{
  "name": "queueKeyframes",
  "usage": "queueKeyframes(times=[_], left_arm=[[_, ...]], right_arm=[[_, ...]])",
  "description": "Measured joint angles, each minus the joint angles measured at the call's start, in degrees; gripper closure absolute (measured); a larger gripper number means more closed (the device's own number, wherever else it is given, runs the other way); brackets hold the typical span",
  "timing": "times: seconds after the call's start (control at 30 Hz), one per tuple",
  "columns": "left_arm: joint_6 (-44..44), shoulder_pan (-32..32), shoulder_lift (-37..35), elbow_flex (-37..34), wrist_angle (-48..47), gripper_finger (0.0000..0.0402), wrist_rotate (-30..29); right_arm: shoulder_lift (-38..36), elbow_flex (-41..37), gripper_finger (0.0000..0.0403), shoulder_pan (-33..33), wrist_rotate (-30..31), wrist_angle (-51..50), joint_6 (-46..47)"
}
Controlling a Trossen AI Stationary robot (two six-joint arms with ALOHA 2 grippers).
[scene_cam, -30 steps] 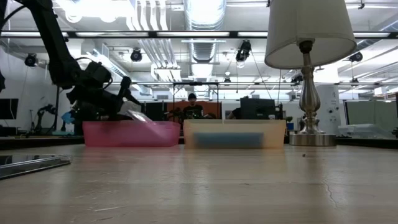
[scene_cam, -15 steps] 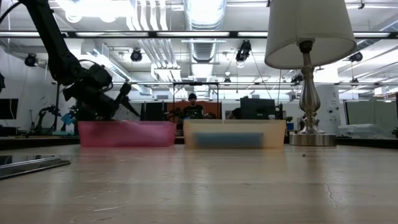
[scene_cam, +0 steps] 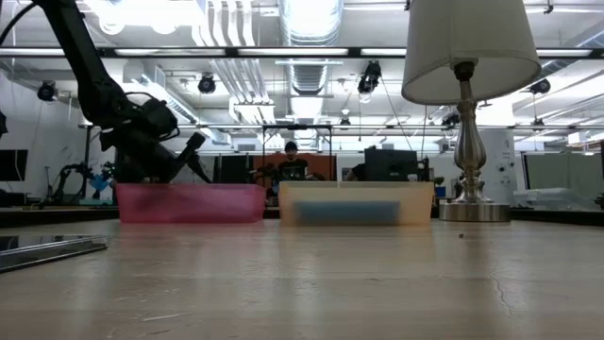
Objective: Pick & place jewel cases by type
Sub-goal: Put the right black CD case into the pink bin
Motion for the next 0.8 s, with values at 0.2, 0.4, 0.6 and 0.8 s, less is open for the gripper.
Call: queueKeyframes(times=[0.2, 0.4, 0.6, 0.8], left_arm=[[0.3, -1.4, 0.0, 0.2, 0.1, 0.0216, -1.6], [1.7, -2.7, -0.4, 4.6, -3.2, 0.0216, -2.5], [11.9, -3.4, -0.4, 13.1, -22.5, 0.0215, -10.4], [18.1, -4.3, -0.4, 20.7, -34.9, 0.0215, -17.2]], right_arm=[[0.0, 0.0, 0.027, 0.0, 0.0, -0.1, -0.1], [0.0, 0.0, 0.0268, 0.0, 0.0, -0.1, -0.1], [0.0, 0.0, 0.0261, 0.0, 0.0, -0.2, 0.0], [0.0, 0.0, 0.0257, 0.0, -0.1, -0.2, -0.1]])
